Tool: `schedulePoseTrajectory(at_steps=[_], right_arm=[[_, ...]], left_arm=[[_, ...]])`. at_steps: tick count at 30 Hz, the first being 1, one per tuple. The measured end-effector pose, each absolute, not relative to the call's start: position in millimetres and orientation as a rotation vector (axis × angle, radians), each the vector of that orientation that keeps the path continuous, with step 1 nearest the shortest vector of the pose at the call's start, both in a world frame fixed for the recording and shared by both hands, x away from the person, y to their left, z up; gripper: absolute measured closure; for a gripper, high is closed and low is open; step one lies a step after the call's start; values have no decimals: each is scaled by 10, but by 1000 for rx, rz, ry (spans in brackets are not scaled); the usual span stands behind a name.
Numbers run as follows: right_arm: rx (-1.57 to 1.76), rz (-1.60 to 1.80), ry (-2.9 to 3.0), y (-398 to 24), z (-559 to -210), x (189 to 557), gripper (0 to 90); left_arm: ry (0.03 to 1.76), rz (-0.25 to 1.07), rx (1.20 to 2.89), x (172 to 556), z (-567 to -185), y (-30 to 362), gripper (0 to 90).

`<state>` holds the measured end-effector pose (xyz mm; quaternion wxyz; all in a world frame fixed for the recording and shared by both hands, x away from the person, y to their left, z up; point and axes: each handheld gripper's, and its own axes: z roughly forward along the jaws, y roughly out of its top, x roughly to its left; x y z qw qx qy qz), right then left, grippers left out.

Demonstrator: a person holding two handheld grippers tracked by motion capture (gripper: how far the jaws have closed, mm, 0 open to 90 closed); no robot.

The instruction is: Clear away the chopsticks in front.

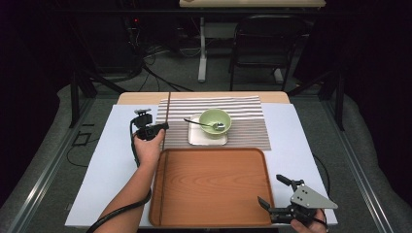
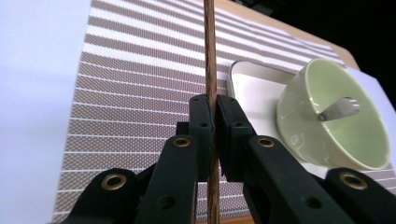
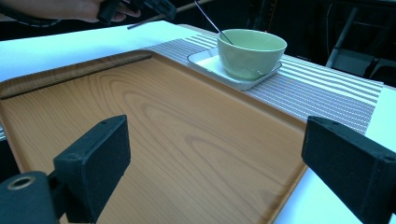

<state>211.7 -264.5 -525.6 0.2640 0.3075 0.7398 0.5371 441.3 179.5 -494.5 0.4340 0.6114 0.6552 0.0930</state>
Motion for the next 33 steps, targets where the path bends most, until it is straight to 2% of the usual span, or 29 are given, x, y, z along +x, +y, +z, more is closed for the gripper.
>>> schedulePoseTrajectory(at_steps=[25,33], right_arm=[[834,1440,2001,-2627,-5260,2112,93],[838,1441,1998,-2631,-5260,2109,94]], left_arm=[[1531,241,1434,3695,-4595,2265,857],[1514,252,1443,3386,-4714,2252,857]])
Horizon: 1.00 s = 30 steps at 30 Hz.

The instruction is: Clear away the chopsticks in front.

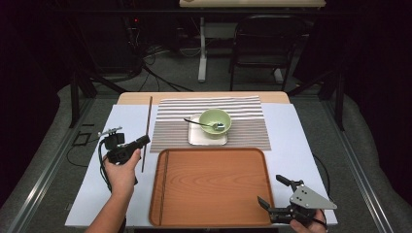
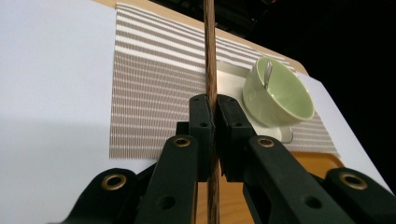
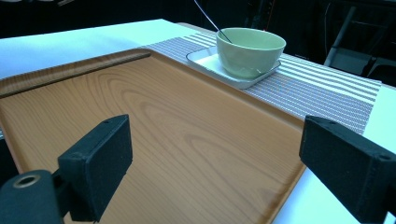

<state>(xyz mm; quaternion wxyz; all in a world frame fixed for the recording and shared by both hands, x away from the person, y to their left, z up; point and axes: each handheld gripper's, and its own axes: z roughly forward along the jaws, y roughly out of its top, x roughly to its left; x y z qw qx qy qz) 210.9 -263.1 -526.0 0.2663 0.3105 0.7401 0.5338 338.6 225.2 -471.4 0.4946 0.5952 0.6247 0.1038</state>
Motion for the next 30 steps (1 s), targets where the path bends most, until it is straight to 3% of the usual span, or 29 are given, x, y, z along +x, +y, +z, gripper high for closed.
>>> schedulePoseTrajectory(at_steps=[15,30], right_arm=[[834,1436,2001,-2620,-5258,2106,97],[828,1435,2003,-2619,-5258,2106,98]], left_arm=[[1493,272,1502,2807,-4879,2049,857],[1526,216,1511,2588,-5186,1895,857]])
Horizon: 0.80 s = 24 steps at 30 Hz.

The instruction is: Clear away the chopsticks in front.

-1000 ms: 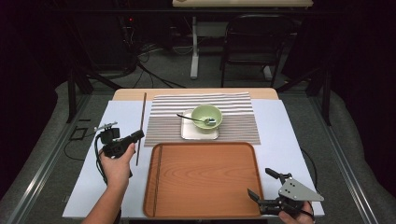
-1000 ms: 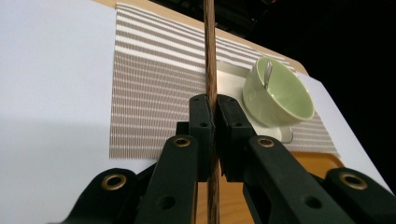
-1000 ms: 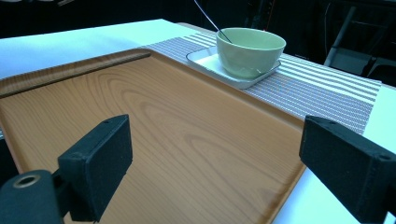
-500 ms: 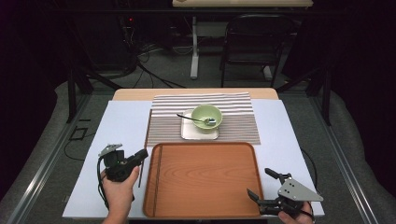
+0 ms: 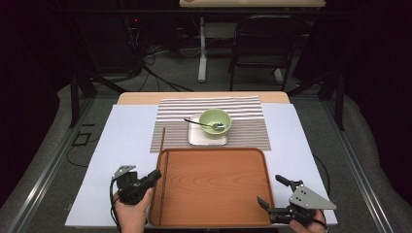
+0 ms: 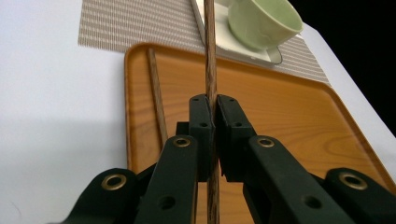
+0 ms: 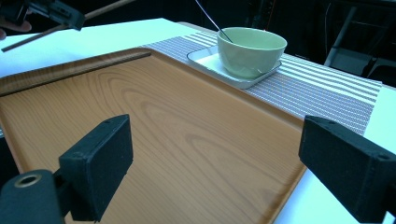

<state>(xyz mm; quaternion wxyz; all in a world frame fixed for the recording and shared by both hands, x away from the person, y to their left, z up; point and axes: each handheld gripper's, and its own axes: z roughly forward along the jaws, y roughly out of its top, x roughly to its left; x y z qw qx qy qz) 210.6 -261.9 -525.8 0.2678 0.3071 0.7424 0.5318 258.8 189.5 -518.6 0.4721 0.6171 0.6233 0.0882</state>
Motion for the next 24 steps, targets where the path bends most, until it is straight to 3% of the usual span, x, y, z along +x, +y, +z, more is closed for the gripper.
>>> schedulePoseTrajectory(at_steps=[10,24], right_arm=[[830,1433,2006,-2615,-5263,2107,99],[832,1433,2007,-2619,-5263,2104,98]], left_arm=[[1588,160,1522,2579,-5393,1826,857],[1682,177,1562,2559,-5539,1822,857]])
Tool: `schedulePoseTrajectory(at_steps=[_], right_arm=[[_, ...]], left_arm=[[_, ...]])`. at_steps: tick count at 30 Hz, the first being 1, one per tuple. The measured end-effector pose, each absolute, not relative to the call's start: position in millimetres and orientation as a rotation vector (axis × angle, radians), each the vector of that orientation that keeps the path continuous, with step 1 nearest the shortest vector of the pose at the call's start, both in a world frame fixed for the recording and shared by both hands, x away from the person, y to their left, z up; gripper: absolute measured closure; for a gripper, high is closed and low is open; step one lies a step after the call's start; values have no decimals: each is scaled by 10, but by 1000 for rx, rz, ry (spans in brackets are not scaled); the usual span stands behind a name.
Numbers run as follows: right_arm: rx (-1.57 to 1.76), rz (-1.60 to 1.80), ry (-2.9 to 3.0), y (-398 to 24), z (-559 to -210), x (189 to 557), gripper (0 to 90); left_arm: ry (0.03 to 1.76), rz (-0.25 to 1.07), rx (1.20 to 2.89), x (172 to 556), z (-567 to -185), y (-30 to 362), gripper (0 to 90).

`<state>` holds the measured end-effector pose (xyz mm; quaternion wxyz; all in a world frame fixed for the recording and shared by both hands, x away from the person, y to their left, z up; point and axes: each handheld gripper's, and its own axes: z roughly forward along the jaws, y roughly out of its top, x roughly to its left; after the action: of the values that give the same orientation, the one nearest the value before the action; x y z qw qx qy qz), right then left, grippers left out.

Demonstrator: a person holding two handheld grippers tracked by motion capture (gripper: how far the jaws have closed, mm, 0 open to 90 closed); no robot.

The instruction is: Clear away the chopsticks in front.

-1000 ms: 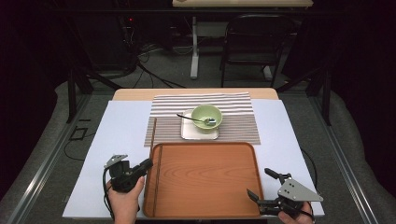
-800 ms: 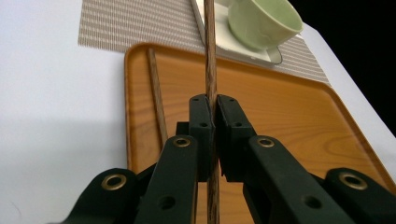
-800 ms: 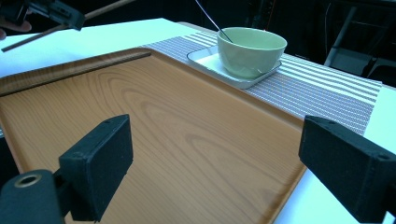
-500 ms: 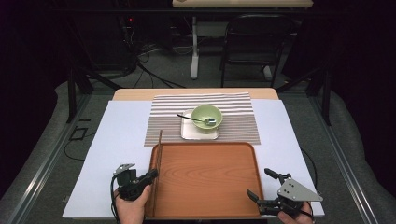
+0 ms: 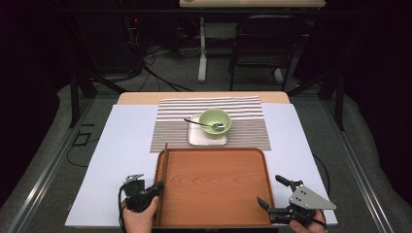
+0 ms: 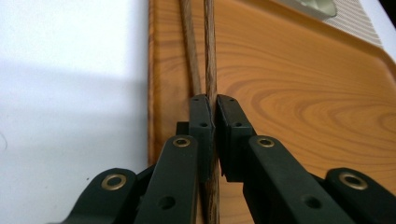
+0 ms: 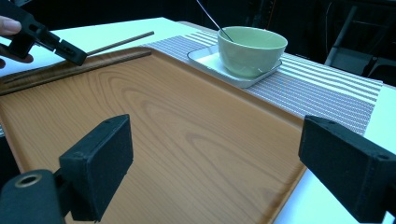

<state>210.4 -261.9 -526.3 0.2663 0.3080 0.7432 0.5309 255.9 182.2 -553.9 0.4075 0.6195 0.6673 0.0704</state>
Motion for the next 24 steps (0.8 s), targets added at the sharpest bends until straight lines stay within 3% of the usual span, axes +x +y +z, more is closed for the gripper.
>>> schedulePoseTrajectory(at_steps=[24], right_arm=[[830,1438,2007,-2626,-5260,2103,99]], left_arm=[[1711,160,1551,2478,-5566,1846,852]])
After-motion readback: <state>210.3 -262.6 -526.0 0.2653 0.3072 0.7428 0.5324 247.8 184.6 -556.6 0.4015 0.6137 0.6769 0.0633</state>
